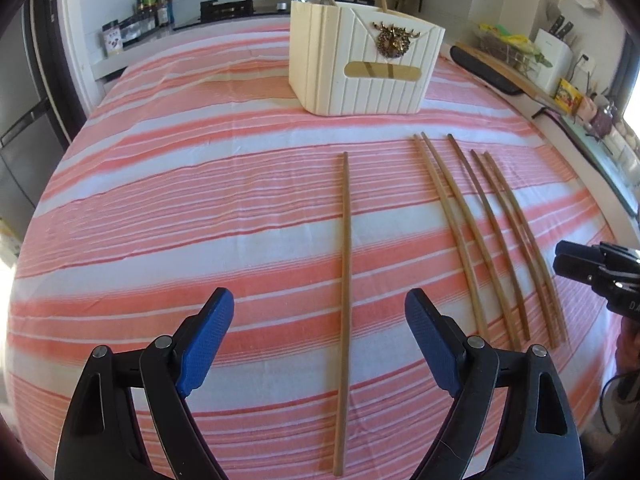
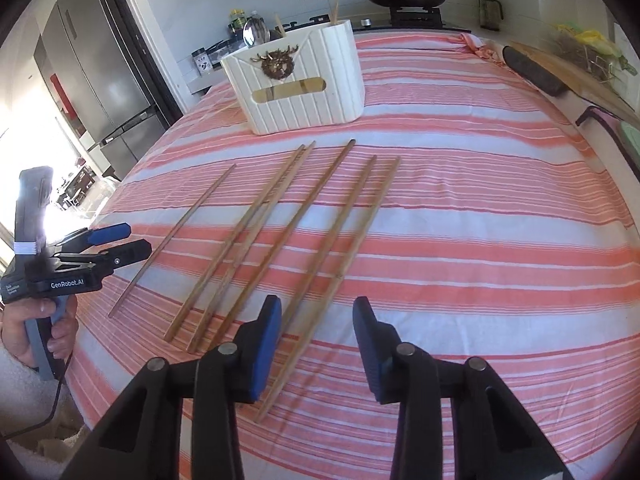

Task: Organize utensils
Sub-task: 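Move both tools back toward the wooden chopsticks on the cloth, then position the left tool and right tool each over a separate chopstick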

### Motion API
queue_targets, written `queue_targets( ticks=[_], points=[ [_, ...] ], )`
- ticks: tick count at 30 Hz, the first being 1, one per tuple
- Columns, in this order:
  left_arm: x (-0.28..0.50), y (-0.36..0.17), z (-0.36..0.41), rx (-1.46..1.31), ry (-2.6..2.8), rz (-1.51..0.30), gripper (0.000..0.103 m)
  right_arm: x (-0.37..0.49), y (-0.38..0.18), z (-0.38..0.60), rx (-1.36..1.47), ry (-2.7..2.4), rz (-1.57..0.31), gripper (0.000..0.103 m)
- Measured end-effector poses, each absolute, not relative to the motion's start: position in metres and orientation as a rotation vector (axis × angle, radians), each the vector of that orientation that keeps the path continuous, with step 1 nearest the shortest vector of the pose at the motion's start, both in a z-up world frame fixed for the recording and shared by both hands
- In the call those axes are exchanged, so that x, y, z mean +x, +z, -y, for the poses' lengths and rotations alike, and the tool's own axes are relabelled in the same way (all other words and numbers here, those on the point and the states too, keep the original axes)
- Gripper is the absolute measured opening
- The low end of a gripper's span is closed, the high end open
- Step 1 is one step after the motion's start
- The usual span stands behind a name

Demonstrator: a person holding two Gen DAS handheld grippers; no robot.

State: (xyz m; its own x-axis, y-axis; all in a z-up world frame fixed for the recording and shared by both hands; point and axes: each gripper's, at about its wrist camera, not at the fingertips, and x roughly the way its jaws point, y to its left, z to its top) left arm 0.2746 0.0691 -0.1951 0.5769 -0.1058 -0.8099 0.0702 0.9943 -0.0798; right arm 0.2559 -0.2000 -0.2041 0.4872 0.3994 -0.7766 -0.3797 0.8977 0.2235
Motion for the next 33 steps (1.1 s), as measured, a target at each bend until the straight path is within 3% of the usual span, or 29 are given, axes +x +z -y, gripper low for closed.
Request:
queue_targets(
  ticks=[6, 7, 10, 12, 15, 18, 25, 28, 29, 30, 32, 33],
  points=[
    [0.275, -0.204, -0.061, 0.020, -0.076, -0.976, 0.084, 0.264, -0.214, 0.188, -0.025, 0.442, -0.984, 0.021],
    [0.275, -0.205, -0.060, 0.031, -0.074, -0.984, 0.082, 0.264, -0.216, 0.187, -0.040, 0.440, -0.989, 0.014],
    [0.273, -0.207, -0.057, 0.052, -0.070, -0.981, 0.066, 0.261, -0.216, 0.184, -0.105, 0.421, -0.980, 0.011],
    [0.272, -0.205, -0.057, 0.031, -0.088, -0.980, 0.038, 0.260, -0.214, 0.185, -0.144, 0.385, -0.967, 0.009],
    [0.273, -0.204, -0.060, 0.000, -0.077, -0.980, 0.014, 0.263, -0.213, 0.195, -0.151, 0.348, -0.958, 0.007],
    [0.271, -0.205, -0.066, -0.088, -0.046, -0.975, 0.008, 0.264, -0.214, 0.207, -0.148, 0.311, -0.951, 0.006],
    [0.258, -0.207, -0.070, -0.312, 0.051, -0.945, 0.010, 0.263, -0.214, 0.249, -0.118, 0.172, -0.937, 0.006],
    [0.261, -0.205, -0.062, -0.280, 0.014, -0.949, 0.031, 0.261, -0.212, 0.259, -0.131, 0.160, -0.927, 0.007],
    [0.263, -0.204, -0.060, -0.271, -0.007, -0.952, 0.044, 0.261, -0.210, 0.260, -0.130, 0.172, -0.920, 0.008],
    [0.264, -0.203, -0.059, -0.259, -0.026, -0.954, 0.056, 0.261, -0.209, 0.261, -0.126, 0.185, -0.915, 0.013],
    [0.268, -0.202, -0.054, -0.203, -0.027, -0.957, 0.068, 0.259, -0.208, 0.263, -0.121, 0.205, -0.902, 0.034],
    [0.271, -0.202, -0.053, -0.168, -0.029, -0.964, 0.069, 0.259, -0.207, 0.263, -0.117, 0.216, -0.895, 0.044]
  ],
)
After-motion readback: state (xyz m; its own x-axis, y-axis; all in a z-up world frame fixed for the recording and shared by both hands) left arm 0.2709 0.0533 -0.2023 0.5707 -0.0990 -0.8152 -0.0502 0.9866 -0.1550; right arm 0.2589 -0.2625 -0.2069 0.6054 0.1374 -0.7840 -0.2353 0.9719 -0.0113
